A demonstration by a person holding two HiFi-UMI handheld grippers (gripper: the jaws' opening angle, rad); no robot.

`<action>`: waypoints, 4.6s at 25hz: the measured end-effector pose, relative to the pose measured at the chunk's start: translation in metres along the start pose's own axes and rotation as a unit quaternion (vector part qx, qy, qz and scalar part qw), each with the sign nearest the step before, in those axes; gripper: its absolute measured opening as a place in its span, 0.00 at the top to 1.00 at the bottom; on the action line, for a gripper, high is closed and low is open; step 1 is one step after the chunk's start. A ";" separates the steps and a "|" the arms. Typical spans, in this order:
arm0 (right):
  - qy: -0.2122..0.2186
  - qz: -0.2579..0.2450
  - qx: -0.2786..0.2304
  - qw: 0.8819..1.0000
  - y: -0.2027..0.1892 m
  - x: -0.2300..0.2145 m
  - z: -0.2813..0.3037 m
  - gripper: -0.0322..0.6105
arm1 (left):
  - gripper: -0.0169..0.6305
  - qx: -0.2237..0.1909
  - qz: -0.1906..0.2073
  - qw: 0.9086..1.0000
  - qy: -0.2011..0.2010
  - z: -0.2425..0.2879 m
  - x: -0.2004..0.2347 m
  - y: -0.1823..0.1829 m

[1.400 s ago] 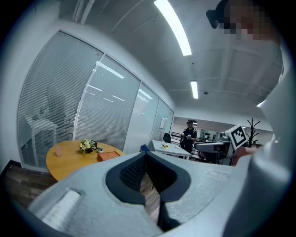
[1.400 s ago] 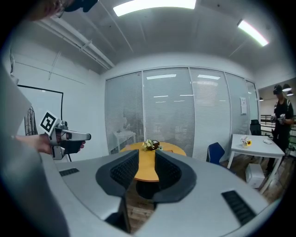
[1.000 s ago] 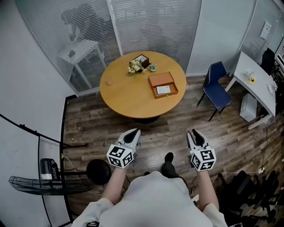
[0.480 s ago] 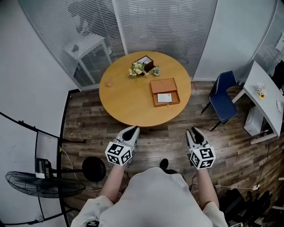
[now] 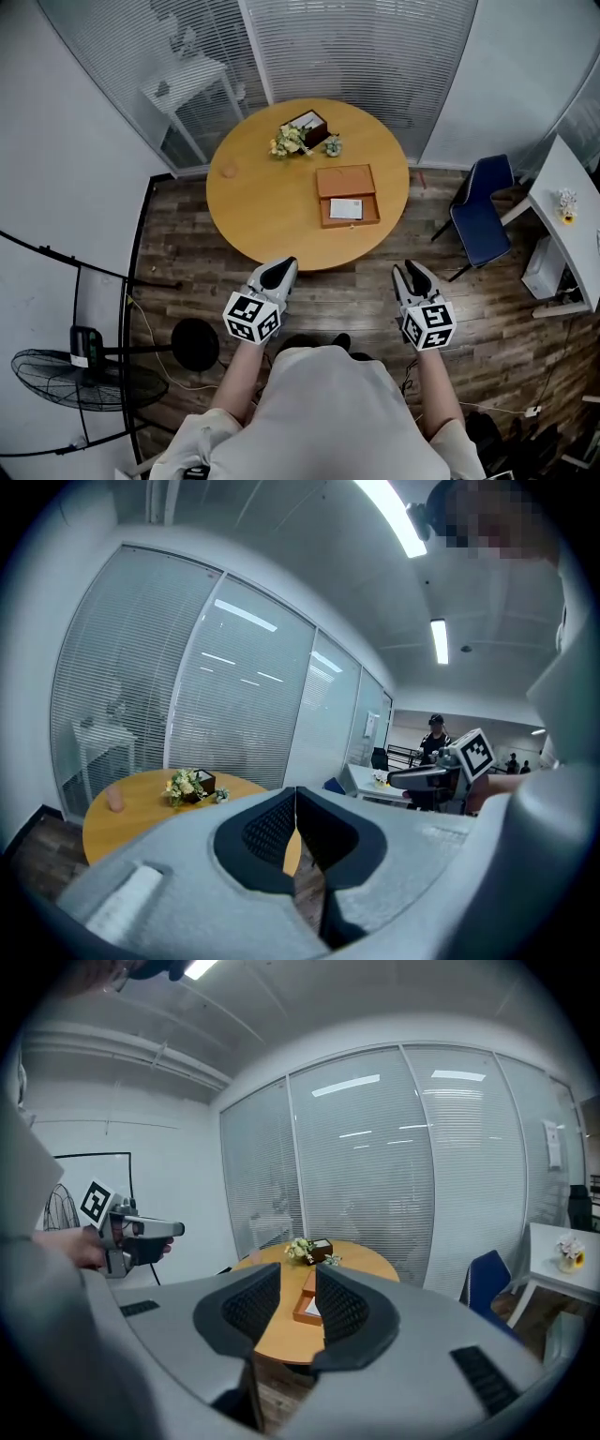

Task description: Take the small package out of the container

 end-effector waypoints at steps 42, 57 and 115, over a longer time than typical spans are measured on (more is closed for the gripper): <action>-0.024 0.041 0.177 0.983 -0.033 -0.053 0.289 0.78 | 0.94 0.153 -0.020 0.984 -0.084 0.233 0.218 0.006; 0.076 0.078 0.255 0.961 -0.111 -0.083 0.352 0.72 | 0.95 0.171 -0.082 0.982 -0.005 0.257 0.211 -0.034; 0.195 0.103 0.414 0.883 -0.251 -0.060 0.469 0.60 | 0.95 0.184 -0.162 0.957 0.156 0.241 0.253 -0.100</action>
Point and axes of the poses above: the fingertips, and each gripper's own axes: z forward along the fingers, x to its left, y out of its top, the point moved 3 cm from there along -z, backward along the fingers, and after that the axes turned 10 degrees about -z, right-handed, at the moved point
